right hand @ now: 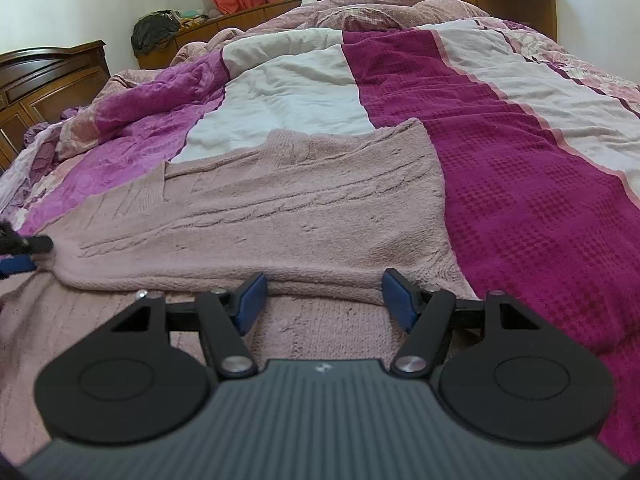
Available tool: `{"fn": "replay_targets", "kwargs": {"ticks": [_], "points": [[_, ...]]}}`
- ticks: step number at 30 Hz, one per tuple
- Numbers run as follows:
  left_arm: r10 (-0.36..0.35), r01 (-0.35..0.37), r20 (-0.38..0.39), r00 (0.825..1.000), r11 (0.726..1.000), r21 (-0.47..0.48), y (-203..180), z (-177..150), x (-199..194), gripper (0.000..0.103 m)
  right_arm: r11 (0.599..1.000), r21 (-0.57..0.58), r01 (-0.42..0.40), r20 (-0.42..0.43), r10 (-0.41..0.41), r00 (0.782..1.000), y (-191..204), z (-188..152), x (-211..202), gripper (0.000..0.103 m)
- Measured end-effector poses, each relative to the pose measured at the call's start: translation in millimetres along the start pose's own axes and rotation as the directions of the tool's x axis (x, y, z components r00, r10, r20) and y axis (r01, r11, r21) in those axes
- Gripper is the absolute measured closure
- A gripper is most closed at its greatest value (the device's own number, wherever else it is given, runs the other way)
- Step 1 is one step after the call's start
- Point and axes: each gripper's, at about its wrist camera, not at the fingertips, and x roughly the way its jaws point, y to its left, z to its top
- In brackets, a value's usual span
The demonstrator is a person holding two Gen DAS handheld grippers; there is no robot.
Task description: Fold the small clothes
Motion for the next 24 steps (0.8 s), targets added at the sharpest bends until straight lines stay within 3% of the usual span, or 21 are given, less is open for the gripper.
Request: {"fn": "replay_targets", "kwargs": {"ticks": [3, 5, 10, 18, 24], "points": [[-0.041, 0.041, 0.009, 0.999, 0.999, -0.006, -2, 1, -12, 0.054, 1.0, 0.001, -0.001, 0.0, 0.001, 1.0, 0, 0, 0, 0.037], [-0.02, 0.021, 0.022, 1.0, 1.0, -0.004, -3, 1, -20, 0.054, 1.0, 0.003, -0.003, 0.0, 0.003, 1.0, -1, 0, 0, 0.037], [0.184, -0.188, 0.054, 0.982, 0.979, 0.085, -6, 4, -28, 0.054, 1.0, -0.007, 0.003, 0.0, -0.003, 1.0, 0, 0, 1, 0.037], [0.115, -0.117, 0.023, 0.993, 0.972, 0.206, -37, -3, -24, 0.053, 1.0, -0.015, 0.007, 0.001, -0.007, 1.0, 1, -1, 1, 0.037], [0.187, -0.165, -0.072, 0.98, 0.957, 0.239, -43, -22, 9, 0.053, 1.0, -0.021, 0.011, -0.001, -0.011, 1.0, 2, -1, 2, 0.037]]}}
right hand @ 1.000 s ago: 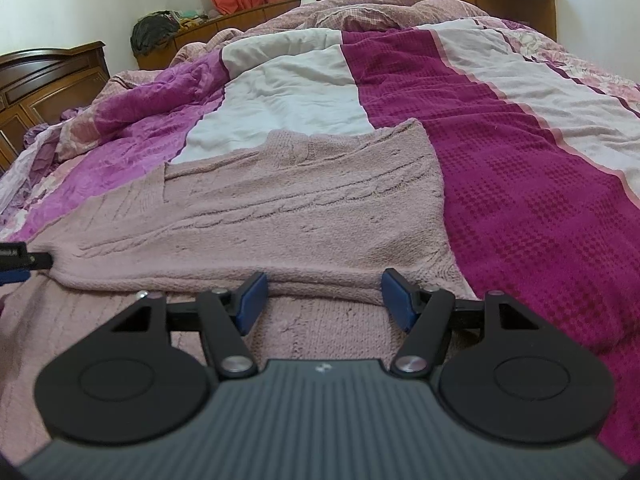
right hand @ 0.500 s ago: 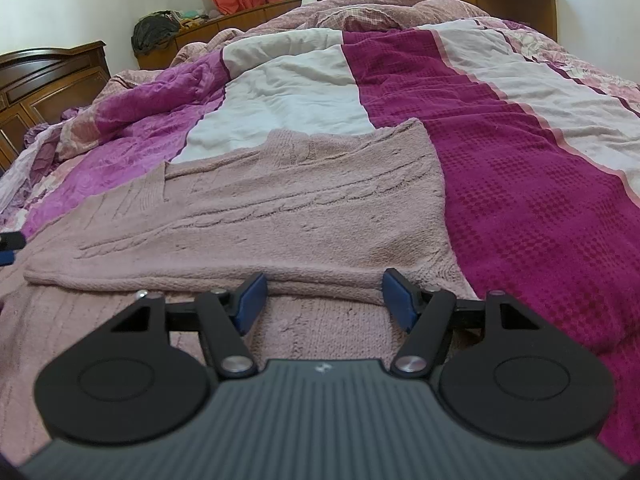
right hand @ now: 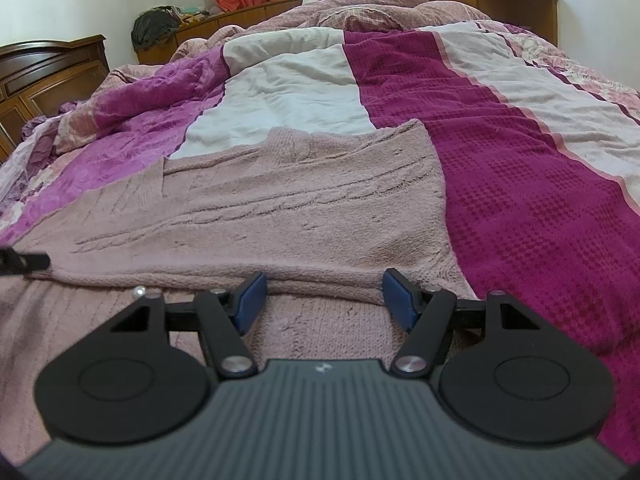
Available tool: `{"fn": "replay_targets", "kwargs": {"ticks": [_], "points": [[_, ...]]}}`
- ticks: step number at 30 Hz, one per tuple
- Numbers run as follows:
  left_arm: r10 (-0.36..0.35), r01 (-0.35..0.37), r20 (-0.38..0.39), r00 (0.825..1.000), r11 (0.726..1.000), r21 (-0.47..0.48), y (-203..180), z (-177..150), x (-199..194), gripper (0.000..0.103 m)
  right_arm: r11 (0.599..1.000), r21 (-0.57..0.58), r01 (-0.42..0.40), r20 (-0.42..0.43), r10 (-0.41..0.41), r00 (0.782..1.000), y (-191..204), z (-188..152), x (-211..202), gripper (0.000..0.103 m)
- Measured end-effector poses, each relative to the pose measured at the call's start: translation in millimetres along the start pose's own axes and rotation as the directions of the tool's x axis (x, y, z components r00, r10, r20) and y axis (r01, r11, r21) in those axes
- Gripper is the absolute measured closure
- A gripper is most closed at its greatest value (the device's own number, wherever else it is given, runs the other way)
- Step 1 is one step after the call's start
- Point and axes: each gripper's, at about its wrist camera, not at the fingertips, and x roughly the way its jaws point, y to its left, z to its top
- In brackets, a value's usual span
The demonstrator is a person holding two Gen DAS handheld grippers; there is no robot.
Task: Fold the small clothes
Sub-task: 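Move the left gripper to the other sleeve cuff and close on it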
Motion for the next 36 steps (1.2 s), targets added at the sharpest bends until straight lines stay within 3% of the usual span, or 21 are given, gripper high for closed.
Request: {"fn": "replay_targets", "kwargs": {"ticks": [3, 6, 11, 13, 18, 22, 29, 36], "points": [[-0.002, 0.002, -0.022, 1.0, 1.0, -0.016, 4, -7, 9, 0.053, 1.0, 0.002, -0.003, -0.003, 0.003, 1.0, 0, 1, 0, 0.036], [-0.005, 0.004, -0.019, 1.0, 1.0, -0.023, 7, -5, 3, 0.052, 1.0, 0.004, -0.027, -0.018, 0.027, 0.999, 1, 4, 1, 0.026], [0.021, -0.021, 0.007, 1.0, 0.999, -0.048, 22, -6, -24, 0.05, 0.999, 0.042, -0.033, -0.047, 0.035, 0.998, 2, 11, -10, 0.026], [0.05, -0.049, 0.025, 0.998, 0.997, -0.058, 31, -8, -38, 0.039, 0.995, 0.08, -0.055, -0.057, 0.059, 0.997, 0, 13, -18, 0.026], [0.101, -0.092, 0.048, 0.994, 0.983, -0.159, 69, -17, -72, 0.029, 0.995, 0.068, -0.076, -0.048, 0.08, 0.996, 12, 16, -42, 0.026], [0.131, -0.114, 0.042, 0.99, 0.952, -0.284, 108, -29, -93, 0.026, 0.993, 0.055, -0.102, -0.052, 0.105, 0.993, 25, 14, -57, 0.026], [0.226, -0.203, 0.007, 0.974, 0.887, -0.415, 161, -54, -107, 0.026, 0.993, 0.038, -0.115, -0.091, 0.118, 0.989, 45, -3, -71, 0.026], [0.193, -0.193, -0.061, 0.979, 0.801, -0.566, 199, -70, -92, 0.026, 0.996, 0.007, -0.09, -0.118, 0.09, 0.989, 52, -24, -74, 0.026]]}}
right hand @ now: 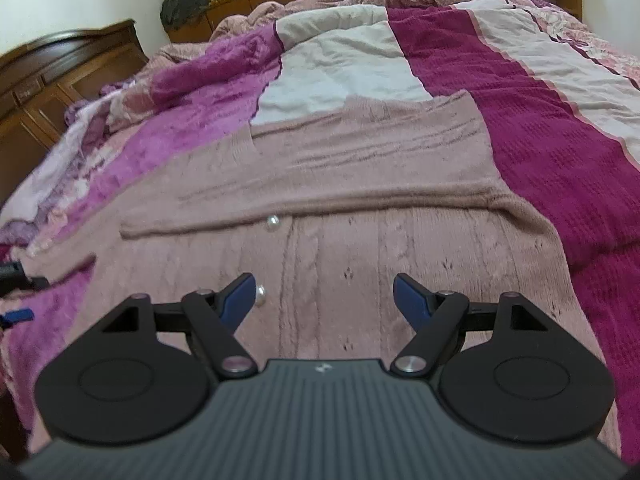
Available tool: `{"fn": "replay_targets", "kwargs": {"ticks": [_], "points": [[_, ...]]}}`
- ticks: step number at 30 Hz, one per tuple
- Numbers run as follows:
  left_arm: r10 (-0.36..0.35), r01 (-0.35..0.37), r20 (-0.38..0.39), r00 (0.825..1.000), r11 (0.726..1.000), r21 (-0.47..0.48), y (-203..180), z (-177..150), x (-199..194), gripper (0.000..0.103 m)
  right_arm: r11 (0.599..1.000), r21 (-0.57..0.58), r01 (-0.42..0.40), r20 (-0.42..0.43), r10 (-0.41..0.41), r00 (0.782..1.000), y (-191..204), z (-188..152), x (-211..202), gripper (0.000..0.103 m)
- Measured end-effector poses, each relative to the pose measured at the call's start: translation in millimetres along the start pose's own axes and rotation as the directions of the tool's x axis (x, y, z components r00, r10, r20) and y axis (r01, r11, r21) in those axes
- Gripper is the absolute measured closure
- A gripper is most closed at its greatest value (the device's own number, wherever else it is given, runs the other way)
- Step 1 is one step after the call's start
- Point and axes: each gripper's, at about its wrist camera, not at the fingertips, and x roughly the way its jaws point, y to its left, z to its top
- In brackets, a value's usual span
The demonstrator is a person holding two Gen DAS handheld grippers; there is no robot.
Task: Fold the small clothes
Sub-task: 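Move the left gripper to the other sleeve cuff and close on it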
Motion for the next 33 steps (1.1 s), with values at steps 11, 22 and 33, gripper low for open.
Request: {"fn": "replay_targets", "kwargs": {"ticks": [11, 22, 33], "points": [[-0.044, 0.046, 0.014, 0.999, 0.976, -0.212, 34, 19, 19, 0.026, 0.998, -0.003, 0.064, -0.022, -0.064, 0.998, -8, -25, 21, 0.025], [0.017, 0.002, 0.081, 0.997, 0.973, -0.23, 35, 45, 56, 0.026, 0.998, -0.011, 0.068, -0.014, -0.068, 0.998, -7, -27, 23, 0.024], [0.006, 0.01, 0.13, 0.991, 0.992, -0.126, 15, 51, 64, 0.034, 0.998, -0.007, 0.068, -0.01, -0.068, 0.998, -6, -27, 25, 0.022]]}}
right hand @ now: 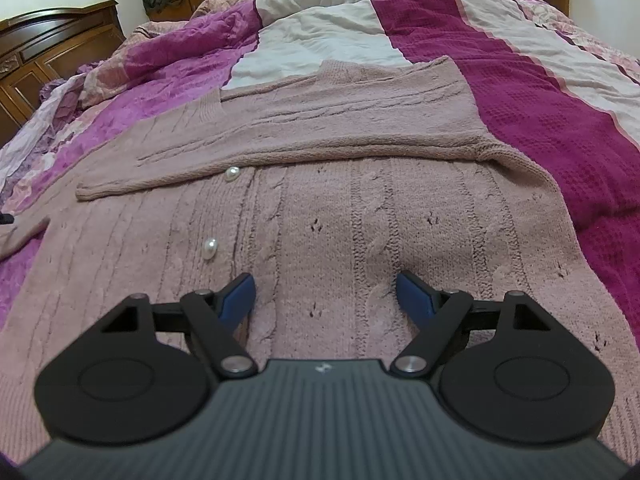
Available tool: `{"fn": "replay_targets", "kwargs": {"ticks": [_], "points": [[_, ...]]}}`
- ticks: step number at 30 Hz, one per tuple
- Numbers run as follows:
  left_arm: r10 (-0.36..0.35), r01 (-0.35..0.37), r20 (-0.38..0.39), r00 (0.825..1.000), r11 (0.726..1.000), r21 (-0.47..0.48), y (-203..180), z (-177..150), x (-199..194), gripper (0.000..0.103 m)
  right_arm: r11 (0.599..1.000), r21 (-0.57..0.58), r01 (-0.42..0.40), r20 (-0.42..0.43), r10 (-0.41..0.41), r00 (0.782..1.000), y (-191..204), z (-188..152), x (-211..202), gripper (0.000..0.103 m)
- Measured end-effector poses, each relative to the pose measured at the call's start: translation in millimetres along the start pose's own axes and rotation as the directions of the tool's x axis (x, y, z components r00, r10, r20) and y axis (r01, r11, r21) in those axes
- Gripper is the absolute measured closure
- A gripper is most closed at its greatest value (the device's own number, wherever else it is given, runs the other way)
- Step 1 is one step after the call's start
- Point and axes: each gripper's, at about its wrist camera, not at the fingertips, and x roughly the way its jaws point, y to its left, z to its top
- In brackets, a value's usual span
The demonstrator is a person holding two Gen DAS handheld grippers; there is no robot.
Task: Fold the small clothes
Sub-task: 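Move the left gripper to the other sleeve cuff and close on it, then carry the held sleeve with the left gripper across the cardigan body and release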
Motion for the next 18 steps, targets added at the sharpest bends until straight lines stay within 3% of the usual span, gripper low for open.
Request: {"fn": "replay_targets", "kwargs": {"ticks": [3, 10, 15, 18], "points": [[0.012, -0.012, -0.007, 1.0, 0.999, 0.035, -1, -1, 6, 0.04, 1.0, -0.002, 0.002, -0.002, -0.002, 1.0, 0, 0, 0, 0.022], [0.032, -0.032, 0.002, 0.999, 0.993, 0.118, -8, 3, 16, 0.042, 1.0, 0.002, 0.002, -0.004, -0.002, 1.0, 1, 1, 0, 0.022], [0.036, -0.038, 0.021, 0.999, 0.989, 0.142, -6, 5, 7, 0.08, 1.0, 0.015, -0.006, -0.01, 0.006, 1.0, -1, 3, -1, 0.022], [-0.007, 0.002, 0.037, 0.999, 0.991, 0.133, -1, 8, -4, 0.089, 0.999, 0.033, -0.016, -0.013, 0.016, 1.0, -4, 5, -3, 0.022]]}}
